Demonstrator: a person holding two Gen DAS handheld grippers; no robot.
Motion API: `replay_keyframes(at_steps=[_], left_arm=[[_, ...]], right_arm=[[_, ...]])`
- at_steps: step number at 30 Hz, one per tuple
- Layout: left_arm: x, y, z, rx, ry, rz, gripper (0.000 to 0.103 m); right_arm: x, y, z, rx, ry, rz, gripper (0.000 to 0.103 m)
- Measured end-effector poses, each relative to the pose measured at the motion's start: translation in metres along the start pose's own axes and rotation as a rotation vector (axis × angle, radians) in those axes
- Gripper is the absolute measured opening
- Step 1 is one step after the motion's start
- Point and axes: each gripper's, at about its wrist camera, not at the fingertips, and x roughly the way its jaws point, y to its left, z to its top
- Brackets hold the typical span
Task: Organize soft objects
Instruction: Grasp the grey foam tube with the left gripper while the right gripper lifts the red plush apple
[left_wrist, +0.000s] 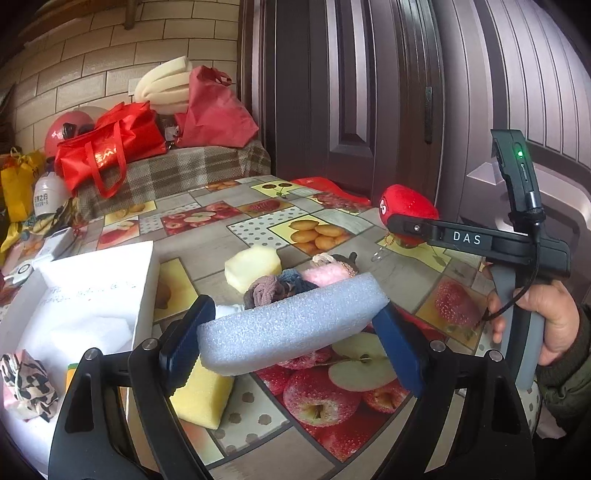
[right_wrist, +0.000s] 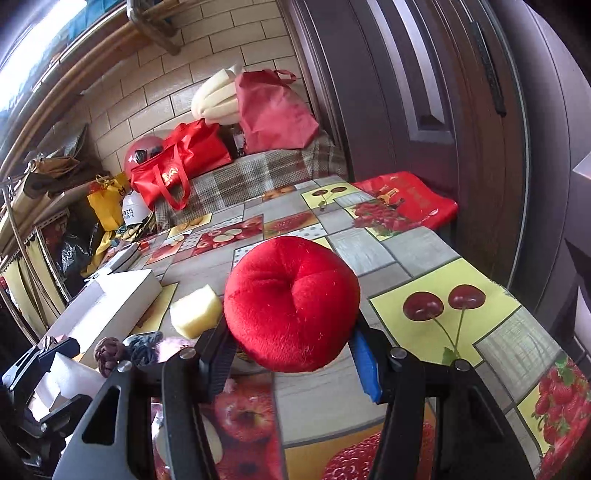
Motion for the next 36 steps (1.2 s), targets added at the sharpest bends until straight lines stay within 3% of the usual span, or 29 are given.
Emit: replay_keyframes(at_steps=[22,36], left_arm=[[-0.008,0.006,-0.003,-0.037,-0.047,0.027,0.088],[-0.017,0.015,-0.004,-0.068,-0.081,0.053,0.088]], right_arm=[[-0.020,0.037,-0.006,-0.081,-0.138,0.024,0.057],[-0.023,0.058,-0.012,-0.144,-0.152,0.026,0.057]])
